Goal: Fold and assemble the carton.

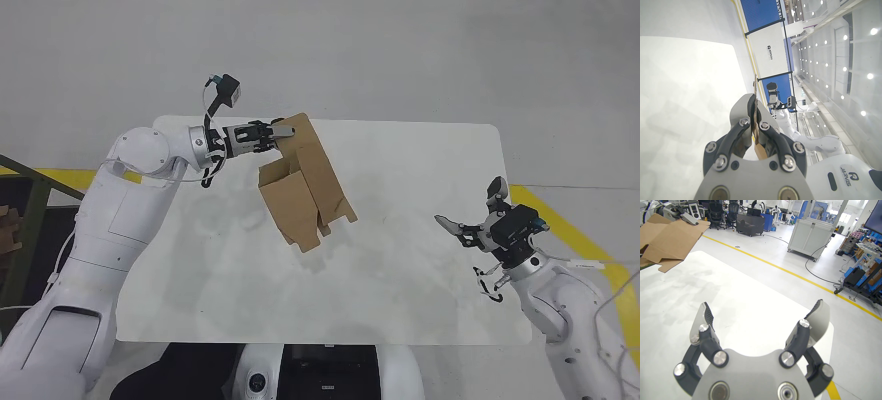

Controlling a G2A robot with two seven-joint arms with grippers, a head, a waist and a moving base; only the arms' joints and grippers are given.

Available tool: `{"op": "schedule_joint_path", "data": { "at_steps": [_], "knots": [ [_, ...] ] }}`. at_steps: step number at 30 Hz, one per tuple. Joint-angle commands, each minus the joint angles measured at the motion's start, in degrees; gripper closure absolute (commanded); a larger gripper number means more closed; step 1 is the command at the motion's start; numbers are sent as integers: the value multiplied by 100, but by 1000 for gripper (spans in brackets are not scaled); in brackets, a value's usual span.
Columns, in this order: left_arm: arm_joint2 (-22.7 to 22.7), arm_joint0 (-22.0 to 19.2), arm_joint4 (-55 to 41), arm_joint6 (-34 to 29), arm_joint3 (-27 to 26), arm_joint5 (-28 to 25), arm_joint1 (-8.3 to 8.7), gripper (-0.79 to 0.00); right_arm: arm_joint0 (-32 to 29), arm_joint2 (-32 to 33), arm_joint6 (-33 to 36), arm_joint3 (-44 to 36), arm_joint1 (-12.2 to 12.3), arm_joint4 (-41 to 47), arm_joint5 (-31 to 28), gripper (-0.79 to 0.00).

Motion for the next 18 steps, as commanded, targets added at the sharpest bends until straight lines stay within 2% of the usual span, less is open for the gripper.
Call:
{"op": "schedule_joint_path", "data": {
  "at_steps": [1, 15, 18],
  "knots": [
    [0, 0, 0, 0, 0, 0, 0, 0, 0, 0, 0, 0, 0, 0, 0, -785],
    [0, 0, 0, 0, 0, 0, 0, 0, 2, -6, 26, -6, -5, 28, 28, -785],
    [8, 68, 81, 159, -91, 66, -4, 0, 27, -17, 82, 3, -5, 179, -201, -785]
  ]
}}
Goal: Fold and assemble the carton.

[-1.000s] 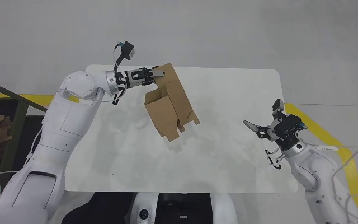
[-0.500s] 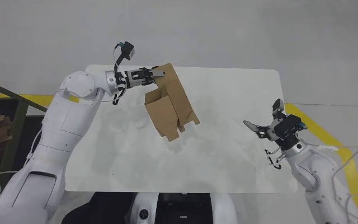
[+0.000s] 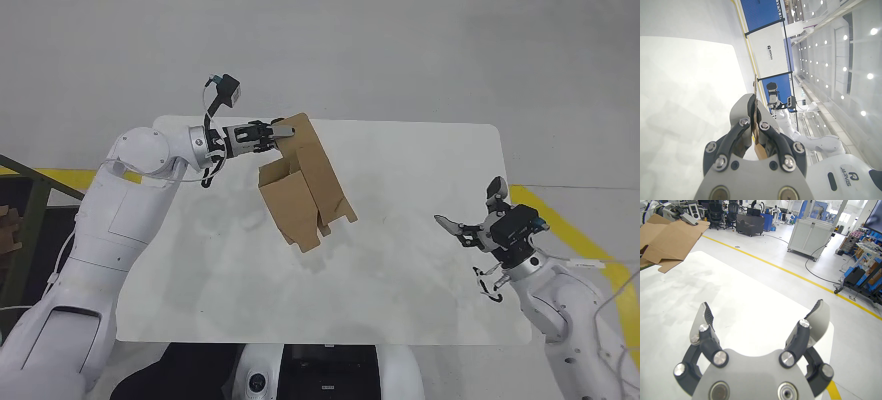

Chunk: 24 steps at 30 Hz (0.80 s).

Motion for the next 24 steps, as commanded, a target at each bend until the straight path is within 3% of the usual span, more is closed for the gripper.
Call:
{"op": "schedule_joint_path", "data": {
  "at_steps": [1, 11, 24],
  "knots": [
    [5, 28, 82, 103, -58, 52, -3, 0, 26, -21, 63, 16, 4, 140, -257, -785],
    [209, -156, 298, -66, 109, -52, -72, 0, 418, -492, 1161, 229, 6, 1332, -1507, -785],
    [869, -596, 533, -696, 364, -462, -271, 0, 1188, -1275, 3673, 817, 29, 4423, -1884, -785]
  ]
}}
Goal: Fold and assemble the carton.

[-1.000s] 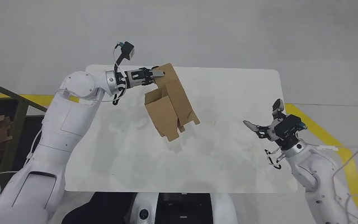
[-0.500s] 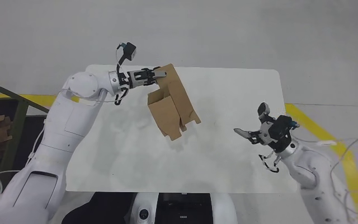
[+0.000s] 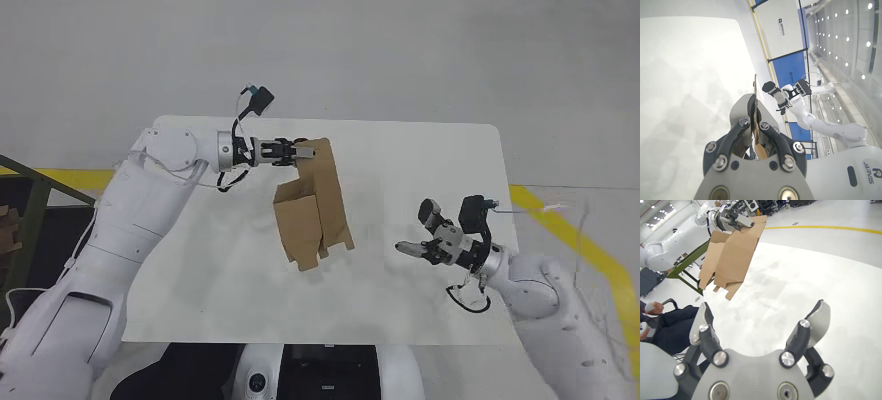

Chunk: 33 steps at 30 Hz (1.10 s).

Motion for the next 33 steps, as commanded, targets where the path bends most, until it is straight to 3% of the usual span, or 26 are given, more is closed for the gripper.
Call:
{"op": "schedule_joint_path", "data": {
  "at_steps": [1, 6, 26, 33],
  "knots": [
    [96, -65, -96, -87, 69, -79, -42, 0, 137, -133, 398, 55, 10, 466, -48, -785],
    [243, -177, -277, -142, 210, -173, -124, 0, 470, -449, 1122, 96, 21, 1369, 52, -785],
    [243, -177, -277, -142, 210, -173, -124, 0, 448, -474, 1097, 105, 16, 1410, 104, -785],
    [369, -159, -274, -164, 65, -157, -175, 0, 1004, -979, 2066, 298, -7, 2564, 479, -785]
  ]
}}
